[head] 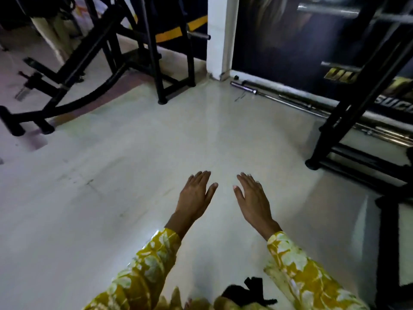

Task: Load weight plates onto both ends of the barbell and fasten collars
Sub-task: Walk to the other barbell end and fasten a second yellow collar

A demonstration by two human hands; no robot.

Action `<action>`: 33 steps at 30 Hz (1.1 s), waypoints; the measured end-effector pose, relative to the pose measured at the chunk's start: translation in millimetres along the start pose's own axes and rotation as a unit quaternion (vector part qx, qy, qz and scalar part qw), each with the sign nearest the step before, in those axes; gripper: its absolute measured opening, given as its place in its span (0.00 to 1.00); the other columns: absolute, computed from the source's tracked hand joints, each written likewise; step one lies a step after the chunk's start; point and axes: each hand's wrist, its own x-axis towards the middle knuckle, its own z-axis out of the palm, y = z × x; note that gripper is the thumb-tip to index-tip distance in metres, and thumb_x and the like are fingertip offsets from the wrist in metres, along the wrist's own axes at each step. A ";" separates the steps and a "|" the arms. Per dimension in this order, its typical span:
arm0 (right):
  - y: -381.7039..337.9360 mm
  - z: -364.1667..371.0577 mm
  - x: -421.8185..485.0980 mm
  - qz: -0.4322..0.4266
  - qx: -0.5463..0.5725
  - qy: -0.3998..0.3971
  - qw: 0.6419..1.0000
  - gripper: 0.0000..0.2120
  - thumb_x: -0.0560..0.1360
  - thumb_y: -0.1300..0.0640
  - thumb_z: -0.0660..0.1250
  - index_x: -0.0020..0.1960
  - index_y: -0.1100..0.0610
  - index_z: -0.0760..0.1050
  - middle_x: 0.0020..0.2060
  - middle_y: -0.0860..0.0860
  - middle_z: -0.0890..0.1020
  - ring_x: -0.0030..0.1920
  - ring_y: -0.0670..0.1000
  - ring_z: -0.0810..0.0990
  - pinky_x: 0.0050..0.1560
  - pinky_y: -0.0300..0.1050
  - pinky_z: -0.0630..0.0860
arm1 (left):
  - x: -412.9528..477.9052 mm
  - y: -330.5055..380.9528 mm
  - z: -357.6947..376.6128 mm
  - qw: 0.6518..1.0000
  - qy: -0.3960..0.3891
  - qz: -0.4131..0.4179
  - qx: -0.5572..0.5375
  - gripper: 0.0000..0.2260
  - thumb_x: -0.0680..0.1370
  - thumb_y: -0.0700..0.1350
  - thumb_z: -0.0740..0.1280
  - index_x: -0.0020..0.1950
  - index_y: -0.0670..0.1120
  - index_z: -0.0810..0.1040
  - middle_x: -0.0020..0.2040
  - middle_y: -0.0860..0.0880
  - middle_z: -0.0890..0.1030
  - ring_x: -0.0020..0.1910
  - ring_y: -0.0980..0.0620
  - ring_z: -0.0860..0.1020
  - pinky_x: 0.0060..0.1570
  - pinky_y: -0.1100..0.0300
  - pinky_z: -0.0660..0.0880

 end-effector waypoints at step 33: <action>255.1 -214.6 673.3 0.251 -0.043 0.330 0.909 0.20 0.79 0.57 0.58 0.69 0.60 0.66 0.70 0.56 0.67 0.73 0.54 0.60 0.72 0.47 0.52 | 853.0 180.0 86.8 0.926 -0.072 0.358 -0.100 0.23 0.81 0.53 0.56 0.73 0.45 0.63 0.73 0.45 0.65 0.73 0.48 0.60 0.69 0.59 0.57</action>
